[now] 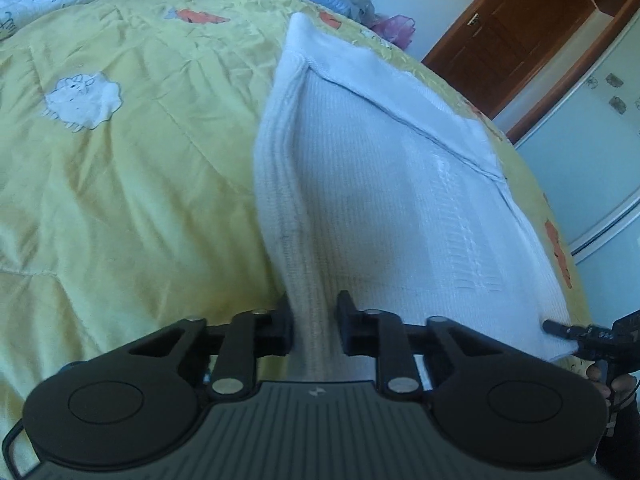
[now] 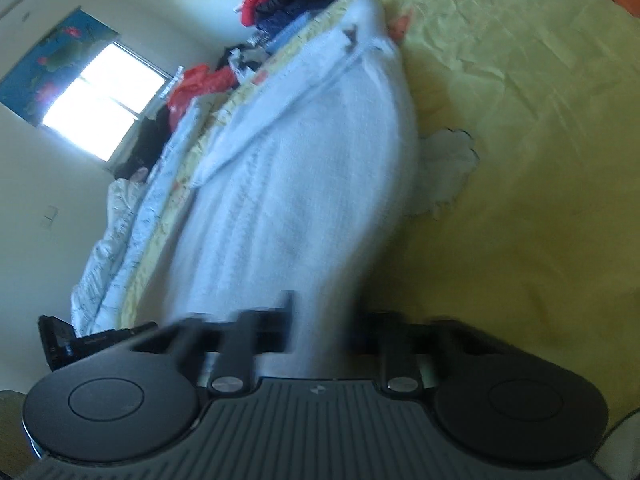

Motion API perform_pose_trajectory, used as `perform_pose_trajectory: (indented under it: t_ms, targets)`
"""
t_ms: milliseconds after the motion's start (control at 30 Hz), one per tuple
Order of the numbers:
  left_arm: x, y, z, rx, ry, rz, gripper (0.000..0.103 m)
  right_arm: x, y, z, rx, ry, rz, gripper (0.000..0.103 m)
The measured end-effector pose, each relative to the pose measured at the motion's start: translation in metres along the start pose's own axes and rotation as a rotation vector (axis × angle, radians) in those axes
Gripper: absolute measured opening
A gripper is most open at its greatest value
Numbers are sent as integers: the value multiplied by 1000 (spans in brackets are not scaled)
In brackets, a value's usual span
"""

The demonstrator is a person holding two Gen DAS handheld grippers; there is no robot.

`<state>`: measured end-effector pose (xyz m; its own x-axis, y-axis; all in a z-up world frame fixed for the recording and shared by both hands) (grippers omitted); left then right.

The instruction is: Fold small clothes

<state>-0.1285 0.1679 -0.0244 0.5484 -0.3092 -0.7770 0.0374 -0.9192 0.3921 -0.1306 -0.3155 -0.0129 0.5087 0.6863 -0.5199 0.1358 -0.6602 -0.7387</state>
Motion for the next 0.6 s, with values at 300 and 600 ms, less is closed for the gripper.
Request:
perform_pose_trajectory:
  t_ms: [300, 600]
  targets:
    - [-17, 11, -15, 26, 29, 49, 12, -13, -13, -15, 22, 72, -142, 15]
    - [-42, 18, -85, -25, 149, 153, 12, -23, -42, -79, 1, 157, -287, 15]
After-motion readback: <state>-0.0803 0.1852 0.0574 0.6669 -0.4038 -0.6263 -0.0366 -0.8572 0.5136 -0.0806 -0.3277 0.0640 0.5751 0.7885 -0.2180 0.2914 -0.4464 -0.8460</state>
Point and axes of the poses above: each gripper's, at about its wrist camera, not at the fingertips, and x roughly the way its jaws point, y to its right, z to its underside, the point moved 6 cm from there along x, roughly the way its jaws point, and after that the axes turned 6 degrees about -z, right-handed, at the moved point
